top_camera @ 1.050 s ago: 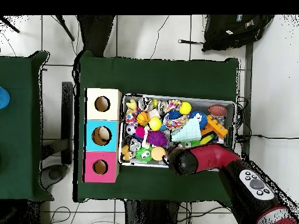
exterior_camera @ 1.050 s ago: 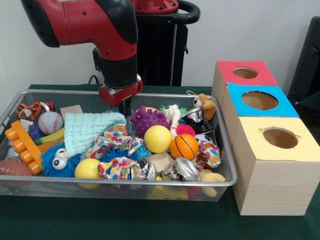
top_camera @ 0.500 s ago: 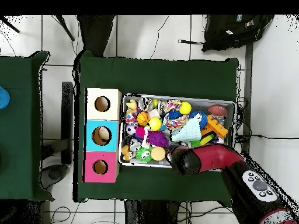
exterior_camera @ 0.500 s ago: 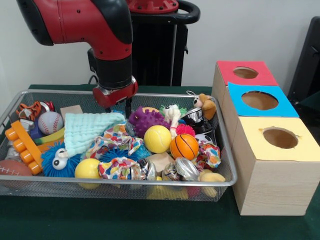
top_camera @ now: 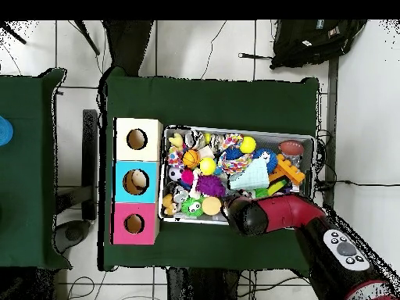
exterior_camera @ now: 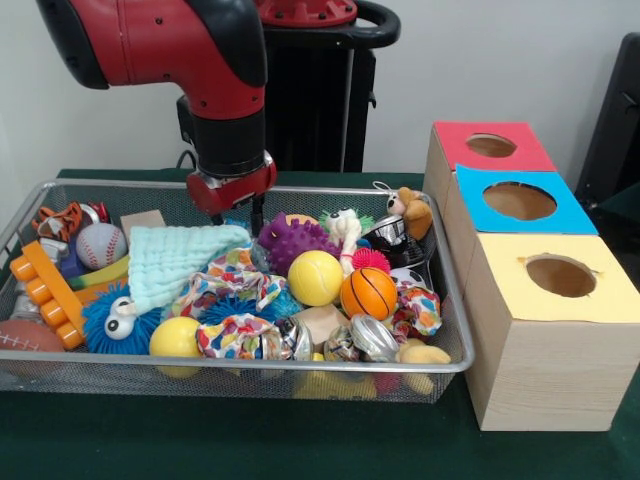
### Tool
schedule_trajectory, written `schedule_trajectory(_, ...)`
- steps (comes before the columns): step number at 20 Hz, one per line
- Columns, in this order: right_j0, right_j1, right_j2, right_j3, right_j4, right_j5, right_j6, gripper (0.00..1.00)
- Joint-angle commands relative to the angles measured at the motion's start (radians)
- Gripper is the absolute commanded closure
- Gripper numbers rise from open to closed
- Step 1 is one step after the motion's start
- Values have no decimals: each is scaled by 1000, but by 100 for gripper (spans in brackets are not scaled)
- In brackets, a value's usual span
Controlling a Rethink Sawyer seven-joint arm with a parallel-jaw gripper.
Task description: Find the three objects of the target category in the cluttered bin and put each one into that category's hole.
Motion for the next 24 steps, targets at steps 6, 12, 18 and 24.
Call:
schedule_trajectory(6,1,204,-43,-24,-48,-126,123,0)
schedule_trajectory(12,5,170,-43,3,-26,-121,137,0)
schedule_trajectory(18,18,158,-42,8,-1,-126,155,0)
schedule_trajectory(24,32,138,-47,19,22,-125,173,0)
